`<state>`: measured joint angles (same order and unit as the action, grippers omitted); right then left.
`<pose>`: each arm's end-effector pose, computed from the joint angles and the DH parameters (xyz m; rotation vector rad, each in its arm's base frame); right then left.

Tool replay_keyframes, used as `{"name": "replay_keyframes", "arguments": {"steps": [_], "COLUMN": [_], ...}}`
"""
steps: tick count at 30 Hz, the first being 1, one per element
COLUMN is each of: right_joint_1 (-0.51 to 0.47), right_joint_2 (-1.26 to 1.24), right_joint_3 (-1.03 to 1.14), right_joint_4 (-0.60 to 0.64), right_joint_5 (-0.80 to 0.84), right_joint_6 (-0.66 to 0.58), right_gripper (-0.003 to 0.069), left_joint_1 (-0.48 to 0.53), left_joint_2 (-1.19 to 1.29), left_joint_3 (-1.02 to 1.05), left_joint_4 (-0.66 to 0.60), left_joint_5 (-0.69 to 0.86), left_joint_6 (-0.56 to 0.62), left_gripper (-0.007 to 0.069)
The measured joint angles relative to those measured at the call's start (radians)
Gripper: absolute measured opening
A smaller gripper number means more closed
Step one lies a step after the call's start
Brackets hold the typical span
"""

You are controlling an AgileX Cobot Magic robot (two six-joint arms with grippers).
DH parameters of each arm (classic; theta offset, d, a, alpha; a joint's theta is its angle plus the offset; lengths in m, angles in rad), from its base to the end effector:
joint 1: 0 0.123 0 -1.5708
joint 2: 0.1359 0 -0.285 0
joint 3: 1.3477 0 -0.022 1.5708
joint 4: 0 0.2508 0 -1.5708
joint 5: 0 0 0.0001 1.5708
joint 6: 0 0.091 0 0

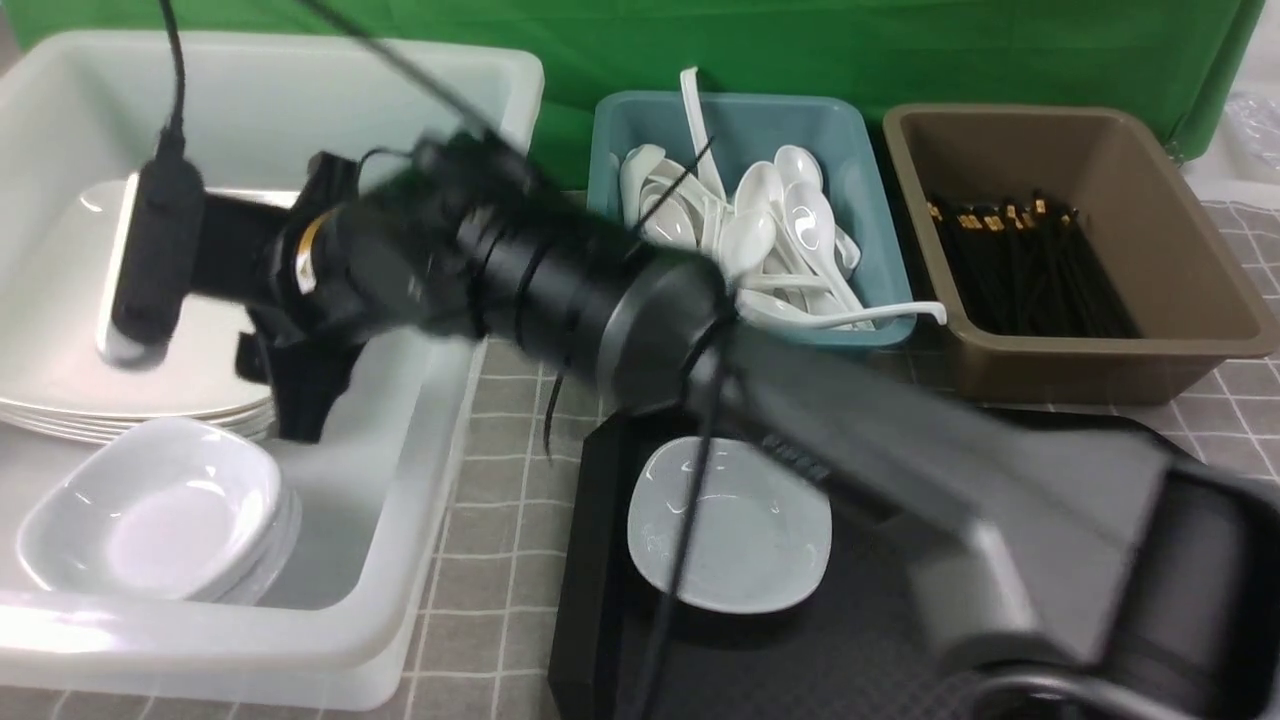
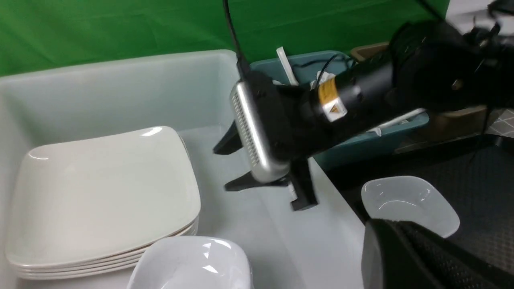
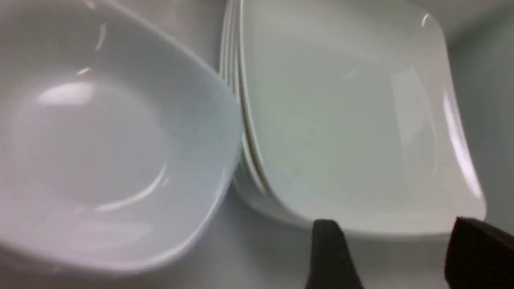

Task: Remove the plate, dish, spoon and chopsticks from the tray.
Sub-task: Use the right arm to put the plate into the large storage box on the left, then use the left arm to grab a small plate from the dinner plate

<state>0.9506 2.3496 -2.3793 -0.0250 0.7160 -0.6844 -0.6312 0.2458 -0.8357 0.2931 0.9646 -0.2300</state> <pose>0.3194 0.4446 0.2966 -1.5921 1.4779 0.1238 0.0147 0.0160 0.3800 0.3545 1.8036 -0.2656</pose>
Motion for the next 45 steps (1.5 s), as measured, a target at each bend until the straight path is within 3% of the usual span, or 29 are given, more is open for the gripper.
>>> {"name": "replay_keyframes", "arguments": {"steps": [2,5,6,7,10,15,19,24,29,30,34,37,41,44,45], "right_joint_1": [-0.001,-0.018,-0.021,-0.044,-0.091,-0.176,-0.251,-0.267,-0.267,-0.267,-0.267,-0.267,-0.267,-0.267,-0.267], "right_joint_2": [-0.082,-0.209,-0.216,-0.275,-0.364,-0.611,-0.93,-1.22,-1.438,-1.528,-1.626,-1.68,-1.738,-1.75,-1.75], "right_joint_3": [0.0,-0.001,-0.001,0.003,0.025,0.249,0.61,0.971,1.25,1.33,1.403,1.426,1.438,1.438,1.438], "right_joint_4": [-0.003,-0.036,-0.039,-0.066,-0.112,-0.132,-0.146,-0.149,-0.145,-0.145,-0.145,-0.145,-0.145,-0.146,-0.146], "right_joint_5": [0.189,0.423,0.429,0.451,0.451,0.451,0.449,0.372,0.287,0.276,0.275,0.276,0.276,0.273,0.273], "right_joint_6": [0.059,0.173,0.181,0.241,0.363,0.469,0.549,0.61,0.678,0.699,0.701,0.695,0.693,0.678,0.678], "right_gripper": [0.0346,0.0204,0.0195,0.0122,0.0057,0.0039,0.0034,0.0034,0.0034,0.0034,0.0034,0.0034,0.0034,0.0034,0.0034], "left_joint_1": [0.0,0.0,0.0,0.0,0.0,0.0,0.0,-0.018,-0.108,-0.181,-0.252,-0.272,-0.276,-0.276,-0.276], "left_joint_2": [0.027,0.125,0.14,0.206,0.343,0.554,0.851,1.123,1.336,1.422,1.527,1.595,1.705,1.76,1.766], "left_joint_3": [0.0,0.0,0.0,-0.001,-0.003,-0.006,-0.028,-0.127,-0.27,-0.353,-0.451,-0.516,-0.597,-0.62,-0.62], "left_joint_4": [-0.015,-0.048,-0.051,-0.058,-0.093,-0.224,-0.423,-0.559,-0.515,-0.447,-0.355,-0.316,-0.273,-0.222,-0.219], "left_joint_5": [-0.001,-0.022,-0.029,-0.06,-0.147,-0.238,-0.273,-0.277,-0.277,-0.274,-0.269,-0.267,-0.272,-0.298,-0.298], "left_joint_6": [0.019,0.081,0.084,0.105,0.155,0.317,0.579,0.707,0.66,0.576,0.457,0.415,0.357,0.308,0.306], "left_gripper": [0.0021,0.0021,0.0021,0.0021,0.0021,0.0021,0.0021,0.0021,0.0021,0.0023,0.0064,0.0134,0.0327,0.0428,0.0428]}}
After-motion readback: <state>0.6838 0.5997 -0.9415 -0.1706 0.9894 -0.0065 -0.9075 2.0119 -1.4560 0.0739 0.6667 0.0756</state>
